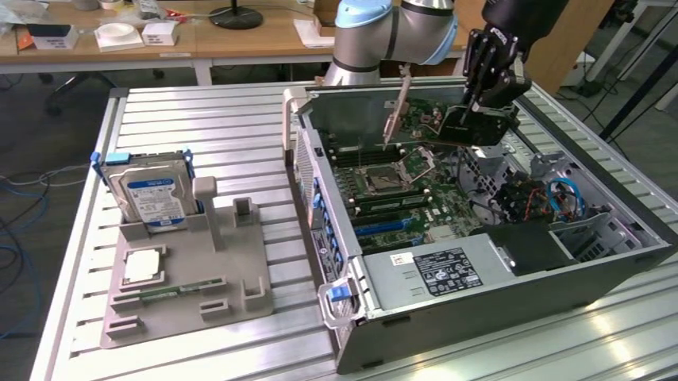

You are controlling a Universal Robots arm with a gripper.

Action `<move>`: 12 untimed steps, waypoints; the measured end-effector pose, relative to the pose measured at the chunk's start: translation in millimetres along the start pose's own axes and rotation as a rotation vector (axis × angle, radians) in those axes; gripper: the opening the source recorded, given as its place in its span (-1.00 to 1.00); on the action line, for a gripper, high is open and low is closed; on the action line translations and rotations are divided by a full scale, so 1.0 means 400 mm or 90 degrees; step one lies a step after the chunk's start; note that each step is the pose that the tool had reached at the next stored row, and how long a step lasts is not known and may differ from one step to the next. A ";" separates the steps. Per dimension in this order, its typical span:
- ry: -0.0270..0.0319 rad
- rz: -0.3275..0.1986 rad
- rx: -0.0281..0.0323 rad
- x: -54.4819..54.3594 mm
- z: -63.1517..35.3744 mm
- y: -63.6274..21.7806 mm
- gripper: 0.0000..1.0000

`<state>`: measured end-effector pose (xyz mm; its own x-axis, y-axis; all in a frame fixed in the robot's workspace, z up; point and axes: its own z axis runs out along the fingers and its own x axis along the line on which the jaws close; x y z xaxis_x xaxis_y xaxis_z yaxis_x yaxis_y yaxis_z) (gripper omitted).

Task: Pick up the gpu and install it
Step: 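Insert the gpu into the slot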

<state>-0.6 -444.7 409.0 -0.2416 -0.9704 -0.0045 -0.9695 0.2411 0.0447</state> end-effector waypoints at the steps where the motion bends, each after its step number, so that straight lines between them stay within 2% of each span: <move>1: 0.0000 0.000 0.0000 0.000 0.000 0.000 -0.48; 12: 0.0000 0.000 0.0000 0.000 0.000 0.000 -0.48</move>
<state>-0.6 -444.7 409.0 -0.2414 -0.9704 -0.0044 -0.9695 0.2409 0.0447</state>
